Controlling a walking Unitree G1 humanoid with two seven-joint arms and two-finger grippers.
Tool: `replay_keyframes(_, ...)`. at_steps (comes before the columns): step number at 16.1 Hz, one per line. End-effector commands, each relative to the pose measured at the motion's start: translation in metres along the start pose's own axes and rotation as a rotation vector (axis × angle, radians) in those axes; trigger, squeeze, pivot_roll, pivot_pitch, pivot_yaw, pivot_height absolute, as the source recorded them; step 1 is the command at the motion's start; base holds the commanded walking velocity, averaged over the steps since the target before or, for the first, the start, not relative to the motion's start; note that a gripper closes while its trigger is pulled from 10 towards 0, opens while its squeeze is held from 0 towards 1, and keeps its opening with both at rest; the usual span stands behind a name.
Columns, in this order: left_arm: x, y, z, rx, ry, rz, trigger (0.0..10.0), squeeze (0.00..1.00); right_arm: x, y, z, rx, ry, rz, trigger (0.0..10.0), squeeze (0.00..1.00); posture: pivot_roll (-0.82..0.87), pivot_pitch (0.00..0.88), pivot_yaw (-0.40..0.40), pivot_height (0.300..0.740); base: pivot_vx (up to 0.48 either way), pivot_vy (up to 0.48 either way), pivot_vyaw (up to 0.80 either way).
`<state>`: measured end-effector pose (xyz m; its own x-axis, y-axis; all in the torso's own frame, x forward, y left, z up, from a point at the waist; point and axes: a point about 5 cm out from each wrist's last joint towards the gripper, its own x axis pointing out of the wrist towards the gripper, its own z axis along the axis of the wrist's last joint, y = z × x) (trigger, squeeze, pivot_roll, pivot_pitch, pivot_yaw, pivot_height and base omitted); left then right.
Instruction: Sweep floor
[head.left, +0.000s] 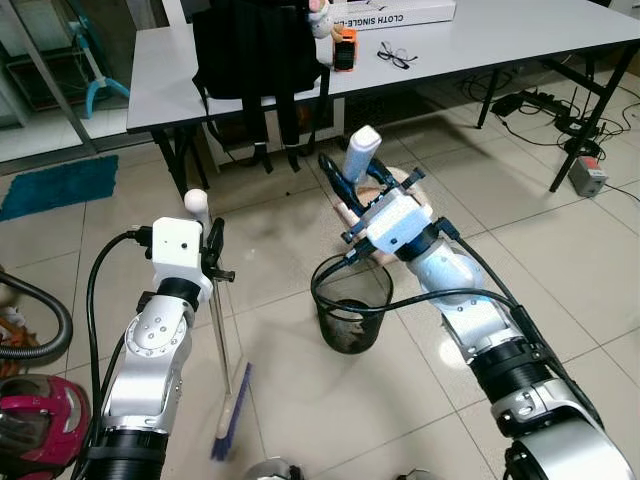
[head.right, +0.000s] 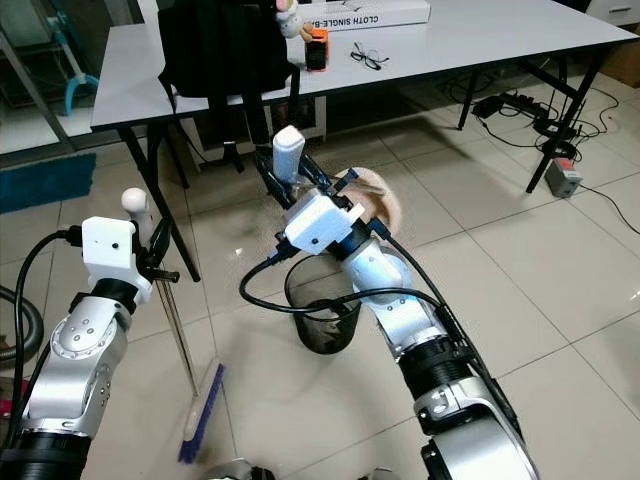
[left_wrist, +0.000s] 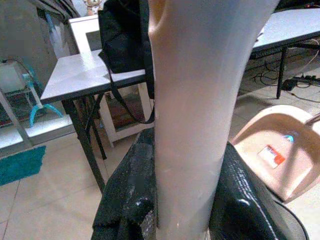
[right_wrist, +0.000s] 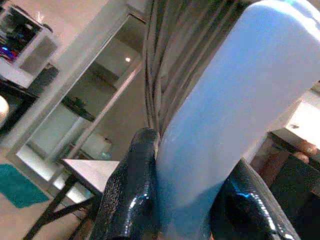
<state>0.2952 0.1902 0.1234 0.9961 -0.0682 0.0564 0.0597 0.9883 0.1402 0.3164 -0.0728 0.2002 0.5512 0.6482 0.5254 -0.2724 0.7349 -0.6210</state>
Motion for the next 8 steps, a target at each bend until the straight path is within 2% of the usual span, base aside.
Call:
replay_keyframes(1, 0.002, 0.002, 0.007, 0.018, -0.029, -0.003, 10.0, 0.0, 0.007, -0.02, 0.012, -0.046, -0.06, -0.083, 10.0, 0.0, 0.01, 0.057, 0.078, 0.74, 0.0, 0.0, 0.0)
replay_keyframes(2, 0.002, 0.002, 0.008, 0.019, -0.03, -0.003, 10.0, 0.0, 0.009, -0.038, 0.017, -0.05, -0.073, -0.172, 10.0, 0.0, 0.01, 0.057, 0.078, 0.74, 0.0, 0.0, 0.0)
replay_keyframes(3, 0.002, 0.001, 0.009, 0.033, -0.037, -0.02, 10.0, 0.0, 0.008, -0.07, 0.029, -0.069, -0.107, -0.301, 10.0, 0.0, -0.01, 0.063, 0.082, 0.74, 0.0, 0.0, 0.0)
replay_keyframes(4, 0.001, -0.001, 0.012, 0.052, -0.049, -0.051, 10.0, 0.0, 0.002, -0.094, 0.039, -0.108, -0.124, -0.372, 10.0, 0.0, -0.01, 0.065, 0.083, 0.74, 0.0, 0.0, 0.0)
replay_keyframes(5, 0.0, -0.002, 0.016, 0.047, -0.069, -0.062, 10.0, 0.0, -0.005, -0.108, 0.044, -0.134, -0.113, -0.415, 10.0, 0.0, -0.02, 0.065, 0.081, 0.74, 0.0, 0.0, 0.0)
replay_keyframes(6, 0.0, -0.001, 0.018, 0.038, -0.088, -0.058, 10.0, 0.0, -0.009, -0.114, 0.045, -0.146, -0.1, -0.431, 10.0, 0.0, -0.02, 0.064, 0.078, 0.74, 0.0, 0.0, 0.0)
replay_keyframes(7, -0.002, -0.002, 0.022, 0.027, -0.121, -0.055, 10.0, 0.0, -0.019, -0.122, 0.043, -0.179, -0.043, -0.446, 10.0, 0.0, -0.02, 0.064, 0.073, 0.74, 0.0, 0.0, 0.0)
replay_keyframes(8, -0.002, -0.002, 0.022, 0.027, -0.13, -0.056, 10.0, 0.0, -0.023, -0.124, 0.041, -0.191, -0.017, -0.446, 10.0, 0.0, -0.02, 0.064, 0.072, 0.74, 0.0, 0.0, 0.0)
